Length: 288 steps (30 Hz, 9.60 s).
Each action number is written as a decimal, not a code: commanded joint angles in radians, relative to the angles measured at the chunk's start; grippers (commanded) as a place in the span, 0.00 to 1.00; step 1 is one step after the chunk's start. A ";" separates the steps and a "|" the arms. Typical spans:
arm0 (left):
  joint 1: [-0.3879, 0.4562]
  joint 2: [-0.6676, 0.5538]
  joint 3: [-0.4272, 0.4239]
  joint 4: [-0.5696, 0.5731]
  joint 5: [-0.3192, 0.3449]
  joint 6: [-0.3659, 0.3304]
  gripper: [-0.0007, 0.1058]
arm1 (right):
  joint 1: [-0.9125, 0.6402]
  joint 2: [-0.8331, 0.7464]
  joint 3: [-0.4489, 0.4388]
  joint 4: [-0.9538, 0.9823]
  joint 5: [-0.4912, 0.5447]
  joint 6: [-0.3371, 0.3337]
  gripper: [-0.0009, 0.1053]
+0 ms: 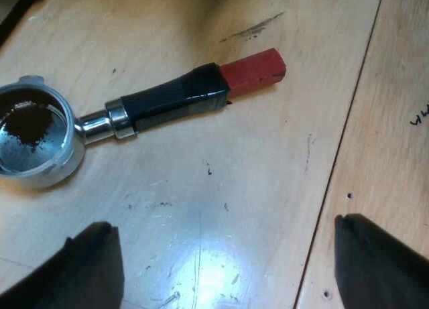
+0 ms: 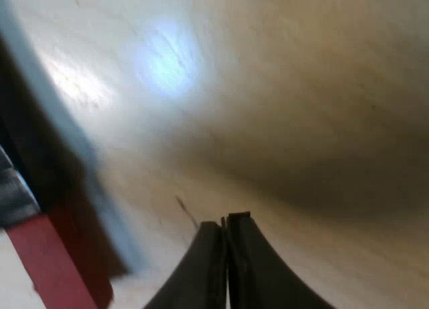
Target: Put the handle in the coffee machine
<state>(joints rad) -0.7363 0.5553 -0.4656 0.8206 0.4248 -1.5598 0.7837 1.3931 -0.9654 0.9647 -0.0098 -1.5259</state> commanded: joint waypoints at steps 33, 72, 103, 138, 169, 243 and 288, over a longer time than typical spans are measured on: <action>-0.005 0.020 -0.060 0.187 -0.244 -0.036 0.65 | 0.288 0.169 0.000 -0.143 -0.051 0.177 0.01; -0.005 0.020 -0.183 0.452 -0.451 -0.040 0.65 | 0.443 0.392 -0.113 -0.627 -0.164 0.449 0.01; -0.005 0.012 -0.264 0.431 -0.519 -0.036 0.65 | 0.443 0.147 -0.187 -0.045 0.138 0.239 0.01; -0.005 -0.165 -0.270 0.239 -0.262 -0.152 0.65 | 0.125 -0.036 -0.187 -0.238 -0.121 0.040 0.72; -0.005 -0.165 -0.270 0.233 -0.218 -0.170 0.65 | 0.126 0.227 -0.187 -0.470 -0.075 -0.259 0.77; -0.005 -0.161 -0.075 0.100 -0.091 0.091 0.65 | 0.126 -0.114 -0.200 0.012 0.010 0.065 0.01; -0.005 0.188 0.029 -0.206 -0.025 0.085 0.65 | 0.126 -0.153 -0.206 0.005 -0.010 0.093 0.01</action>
<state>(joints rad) -0.7363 0.7449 -0.4341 0.6241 0.3933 -1.4744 0.9109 1.2576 -1.1575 0.9836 -0.0085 -1.4366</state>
